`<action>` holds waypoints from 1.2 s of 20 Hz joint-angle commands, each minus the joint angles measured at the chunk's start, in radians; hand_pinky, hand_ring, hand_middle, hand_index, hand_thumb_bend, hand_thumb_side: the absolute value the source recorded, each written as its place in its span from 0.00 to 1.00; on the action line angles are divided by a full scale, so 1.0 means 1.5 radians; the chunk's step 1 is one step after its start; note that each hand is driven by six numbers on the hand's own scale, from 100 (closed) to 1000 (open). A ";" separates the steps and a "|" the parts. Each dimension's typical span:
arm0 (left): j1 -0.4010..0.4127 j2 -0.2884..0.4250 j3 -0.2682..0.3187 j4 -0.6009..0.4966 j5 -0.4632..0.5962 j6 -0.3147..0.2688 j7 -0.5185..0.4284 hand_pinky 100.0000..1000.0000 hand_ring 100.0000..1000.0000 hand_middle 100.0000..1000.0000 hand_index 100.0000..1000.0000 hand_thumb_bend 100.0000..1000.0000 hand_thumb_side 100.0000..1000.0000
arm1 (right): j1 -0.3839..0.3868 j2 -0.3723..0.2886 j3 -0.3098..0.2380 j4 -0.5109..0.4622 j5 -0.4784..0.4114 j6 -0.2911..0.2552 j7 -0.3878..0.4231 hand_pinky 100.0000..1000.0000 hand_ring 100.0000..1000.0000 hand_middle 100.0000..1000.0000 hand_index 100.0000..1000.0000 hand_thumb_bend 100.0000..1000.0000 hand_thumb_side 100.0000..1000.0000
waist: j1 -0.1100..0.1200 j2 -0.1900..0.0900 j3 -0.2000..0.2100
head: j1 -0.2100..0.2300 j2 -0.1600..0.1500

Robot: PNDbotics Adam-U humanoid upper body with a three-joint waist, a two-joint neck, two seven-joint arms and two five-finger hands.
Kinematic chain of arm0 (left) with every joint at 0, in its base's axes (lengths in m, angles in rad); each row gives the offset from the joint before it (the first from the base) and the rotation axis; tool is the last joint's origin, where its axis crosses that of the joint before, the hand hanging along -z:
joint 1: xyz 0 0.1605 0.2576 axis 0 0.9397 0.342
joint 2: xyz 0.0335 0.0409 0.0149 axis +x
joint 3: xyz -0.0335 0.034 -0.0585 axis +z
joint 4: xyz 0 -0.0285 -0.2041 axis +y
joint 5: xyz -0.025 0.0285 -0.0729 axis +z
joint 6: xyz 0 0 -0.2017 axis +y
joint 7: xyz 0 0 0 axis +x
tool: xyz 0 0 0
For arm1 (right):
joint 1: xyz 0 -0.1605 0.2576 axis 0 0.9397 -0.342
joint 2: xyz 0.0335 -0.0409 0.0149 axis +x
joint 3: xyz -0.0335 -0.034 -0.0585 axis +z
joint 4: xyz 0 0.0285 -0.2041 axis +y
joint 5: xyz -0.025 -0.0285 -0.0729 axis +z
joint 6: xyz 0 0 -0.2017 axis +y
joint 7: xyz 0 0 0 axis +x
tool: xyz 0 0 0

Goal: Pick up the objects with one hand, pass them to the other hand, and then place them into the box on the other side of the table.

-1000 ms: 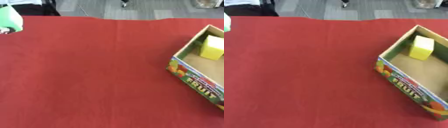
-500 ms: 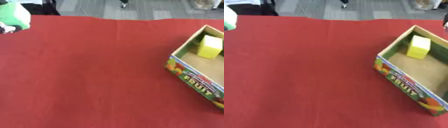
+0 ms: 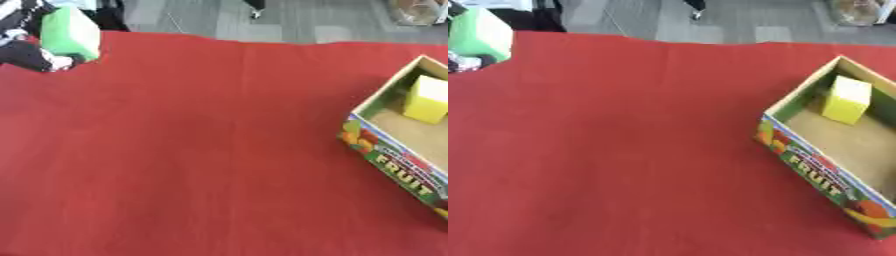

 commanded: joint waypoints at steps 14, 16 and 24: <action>-0.021 -0.084 -0.038 -0.056 -0.031 -0.014 0.019 0.66 0.54 0.43 0.42 0.12 0.00 | -0.101 0.012 0.059 -0.092 -0.018 -0.005 0.071 0.80 0.81 0.68 0.77 0.07 0.22 | -0.006 -0.023 -0.001 | -0.062 0.020; -0.023 -0.093 -0.041 -0.058 -0.037 -0.016 0.021 0.66 0.54 0.43 0.42 0.12 0.00 | -0.116 0.020 0.069 -0.095 -0.020 -0.002 0.082 0.80 0.81 0.68 0.77 0.07 0.22 | -0.007 -0.023 0.000 | -0.069 0.022; -0.029 -0.129 -0.055 -0.070 -0.047 -0.028 0.039 0.66 0.53 0.43 0.42 0.12 0.00 | -0.166 0.057 0.110 -0.092 -0.014 0.003 0.128 0.80 0.81 0.68 0.77 0.07 0.22 | -0.010 -0.026 0.003 | -0.094 0.027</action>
